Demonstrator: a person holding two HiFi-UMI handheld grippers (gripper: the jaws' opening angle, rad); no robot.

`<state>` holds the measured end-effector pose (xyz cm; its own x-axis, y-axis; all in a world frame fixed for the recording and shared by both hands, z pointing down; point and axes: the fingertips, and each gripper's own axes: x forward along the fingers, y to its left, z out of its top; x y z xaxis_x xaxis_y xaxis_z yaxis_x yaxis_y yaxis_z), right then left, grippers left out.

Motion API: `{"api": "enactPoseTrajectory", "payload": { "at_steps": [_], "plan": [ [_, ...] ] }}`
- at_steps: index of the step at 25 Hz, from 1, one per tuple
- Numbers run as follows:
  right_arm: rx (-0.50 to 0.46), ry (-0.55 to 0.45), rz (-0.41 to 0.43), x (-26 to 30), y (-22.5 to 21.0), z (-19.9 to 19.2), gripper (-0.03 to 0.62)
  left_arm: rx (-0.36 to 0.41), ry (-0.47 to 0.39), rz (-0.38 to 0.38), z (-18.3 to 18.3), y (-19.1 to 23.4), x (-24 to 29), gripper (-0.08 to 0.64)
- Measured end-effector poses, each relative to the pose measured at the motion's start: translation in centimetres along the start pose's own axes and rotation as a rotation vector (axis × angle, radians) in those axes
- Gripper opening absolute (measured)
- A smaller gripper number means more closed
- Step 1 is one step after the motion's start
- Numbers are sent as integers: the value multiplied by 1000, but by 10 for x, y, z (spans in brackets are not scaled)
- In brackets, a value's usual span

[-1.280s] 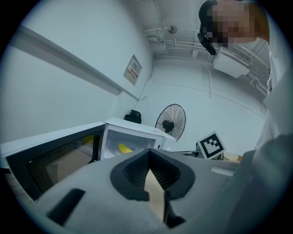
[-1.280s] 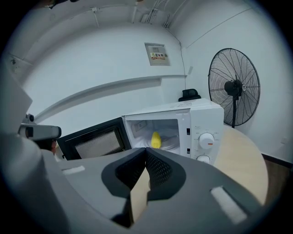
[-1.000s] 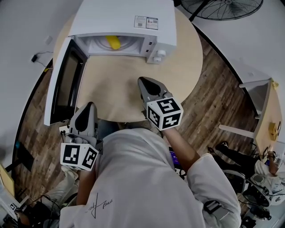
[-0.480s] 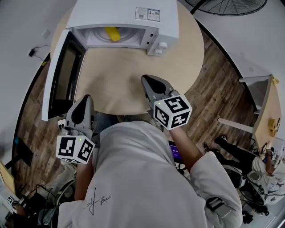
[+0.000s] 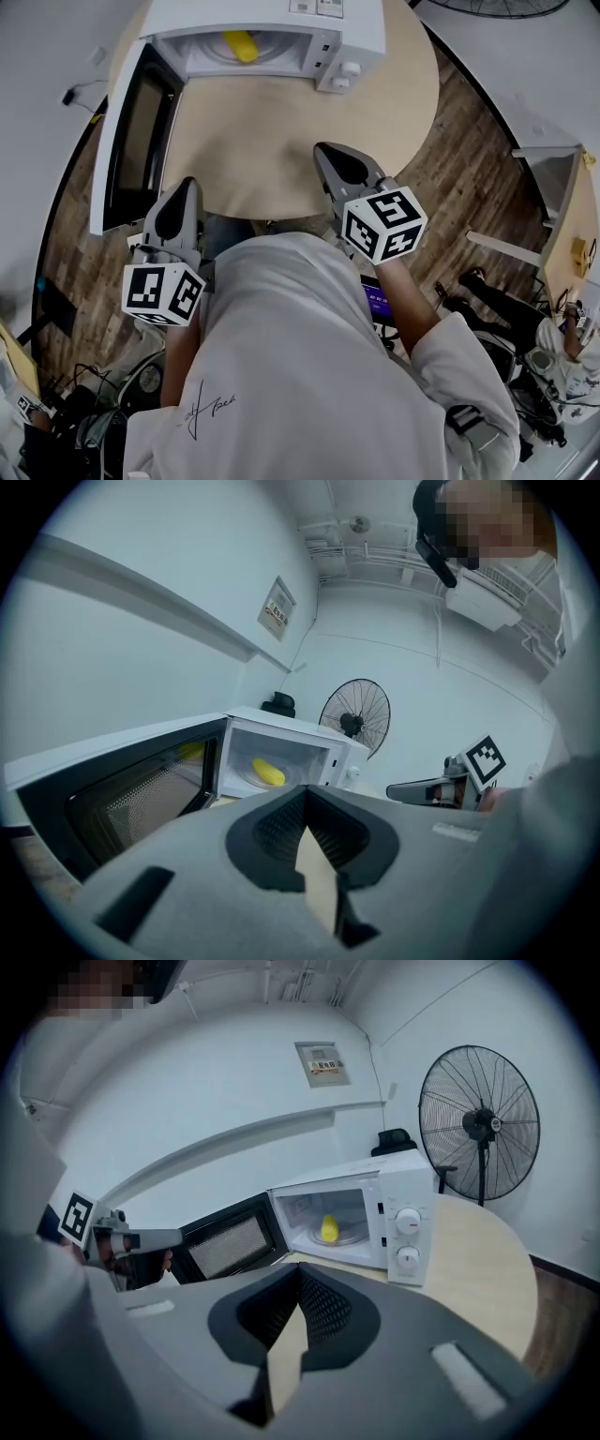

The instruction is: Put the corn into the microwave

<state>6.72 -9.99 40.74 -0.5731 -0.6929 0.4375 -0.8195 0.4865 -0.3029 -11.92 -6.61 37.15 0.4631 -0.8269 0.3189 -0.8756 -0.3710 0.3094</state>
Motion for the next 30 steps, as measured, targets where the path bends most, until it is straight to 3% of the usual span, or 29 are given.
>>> {"api": "enactPoseTrajectory", "payload": {
  "at_steps": [9, 17, 22, 30],
  "plan": [
    [10, 19, 16, 1, 4, -2, 11, -2, 5, -6, -2, -3, 1, -11],
    [-9, 103, 17, 5, -1, -15, 11, 2, 21, -7, -3, -3, 4, -11],
    [-32, 96, 18, 3, 0, -9, 11, -13, 0, -26, 5, -10, 5, -12],
    [-35, 71, -5, -2, -6, -4, 11, 9, 39, 14, -2, -8, 10, -12]
  ]
}}
